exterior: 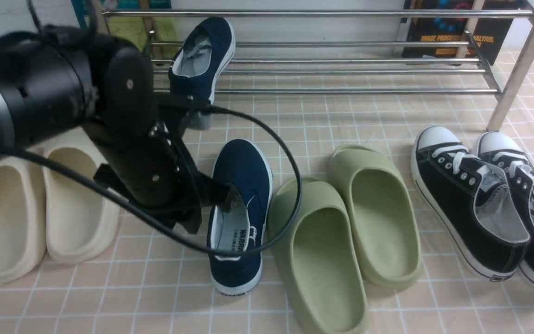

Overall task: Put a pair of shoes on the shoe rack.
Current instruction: Use the left arm to grab the shoe closest to it, then use the left arm to put a shoe into the shoe rack

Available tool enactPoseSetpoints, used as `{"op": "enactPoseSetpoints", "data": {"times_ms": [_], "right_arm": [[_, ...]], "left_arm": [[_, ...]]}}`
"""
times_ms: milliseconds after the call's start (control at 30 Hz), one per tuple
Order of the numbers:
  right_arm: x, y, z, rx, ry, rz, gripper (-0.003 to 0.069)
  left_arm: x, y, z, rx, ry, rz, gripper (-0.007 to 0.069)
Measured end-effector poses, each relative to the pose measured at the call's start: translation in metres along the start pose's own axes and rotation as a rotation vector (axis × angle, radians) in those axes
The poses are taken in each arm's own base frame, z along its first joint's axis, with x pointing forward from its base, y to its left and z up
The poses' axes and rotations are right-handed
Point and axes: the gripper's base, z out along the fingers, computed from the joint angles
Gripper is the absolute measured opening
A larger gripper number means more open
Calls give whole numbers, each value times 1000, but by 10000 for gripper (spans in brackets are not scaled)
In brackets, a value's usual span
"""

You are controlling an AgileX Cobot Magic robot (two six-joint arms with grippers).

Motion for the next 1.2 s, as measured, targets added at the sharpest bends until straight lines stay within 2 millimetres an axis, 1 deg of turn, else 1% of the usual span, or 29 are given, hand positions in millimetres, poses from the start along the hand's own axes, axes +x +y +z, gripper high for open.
{"op": "enactPoseSetpoints", "data": {"times_ms": [33, 67, 133, 233, 267, 300, 333, 367, 400, 433, 467, 500, 533, 600, 633, 667, 700, 800, 833, 867, 900, 933, 967, 1000, 1033, 1100, 1133, 1167, 1200], "right_arm": [[0, 0, 0, 0, 0, 0, 239], [0, 0, 0, 0, 0, 0, 239], [0, 0, 0, 0, 0, 0, 239], [0, 0, 0, 0, 0, 0, 239], [0, 0, 0, 0, 0, 0, 239], [0, 0, 0, 0, 0, 0, 239], [0, 0, 0, 0, 0, 0, 239], [0, 0, 0, 0, 0, 0, 239], [0, 0, 0, 0, 0, 0, 239], [0, 0, 0, 0, 0, 0, 239], [0, 0, 0, 0, 0, 0, 239], [0, 0, 0, 0, 0, 0, 239], [0, 0, 0, 0, 0, 0, 239], [0, 0, 0, 0, 0, 0, 239], [0, 0, 0, 0, 0, 0, 239], [0, 0, 0, 0, 0, 0, 239], [0, 0, 0, 0, 0, 0, 239], [0, 0, 0, 0, 0, 0, 239], [0, 0, 0, 0, 0, 0, 239], [0, 0, 0, 0, 0, 0, 239], [0, 0, 0, 0, 0, 0, 239], [0, 0, 0, 0, 0, 0, 239], [0, 0, 0, 0, 0, 0, 239], [0, 0, 0, 0, 0, 0, 239], [0, 0, 0, 0, 0, 0, 239], [0, 0, 0, 0, 0, 0, 239], [0, 0, 0, 0, 0, 0, 239], [0, 0, 0, 0, 0, 0, 239], [0, 0, 0, 0, 0, 0, 239]], "left_arm": [[3, -2, 7, 11, 4, -4, 294], [4, -3, 9, 13, 8, -5, 298], [4, -5, 19, 33, -6, -25, 347], [-2, -6, 31, 46, -38, -60, 419], [-3, -6, 33, 46, -40, -65, 426], [-5, -7, 43, 47, -42, -81, 451], [-6, -7, 50, 47, -31, -87, 454], [-6, -7, 51, 47, -29, -87, 454], [-6, -7, 58, 46, -11, -92, 449], [-5, -7, 67, 48, 13, -100, 428], [-3, -8, 75, 46, 42, -100, 377], [-2, -7, 78, 44, 56, -97, 337], [-2, -8, 79, 47, 60, -97, 279], [-3, -8, 75, 51, 52, -87, 146], [-5, -8, 71, 50, 46, -78, 91], [-7, -8, 64, 47, 36, -67, 57], [-10, -8, 58, 45, 24, -56, 42], [-28, -8, 23, 48, -58, -29, 31], [-33, -8, 16, 51, -78, -28, 30], [-46, -6, 0, 63, -138, -37, 30], [-48, -6, -2, 66, -147, -39, 30], [-56, -4, -11, 74, -182, -47, 30], [-69, 1, -22, 83, -233, -68, 30], [-73, 4, -26, 87, -248, -78, 30], [-86, 14, -34, 92, -283, -107, 30], [-97, 23, -33, 99, -292, -136, 30], [-105, 31, -30, 101, -297, -155, 30], [-109, 36, -24, 96, -274, -164, 30], [-112, 38, -20, 102, -270, -172, 30]]}}
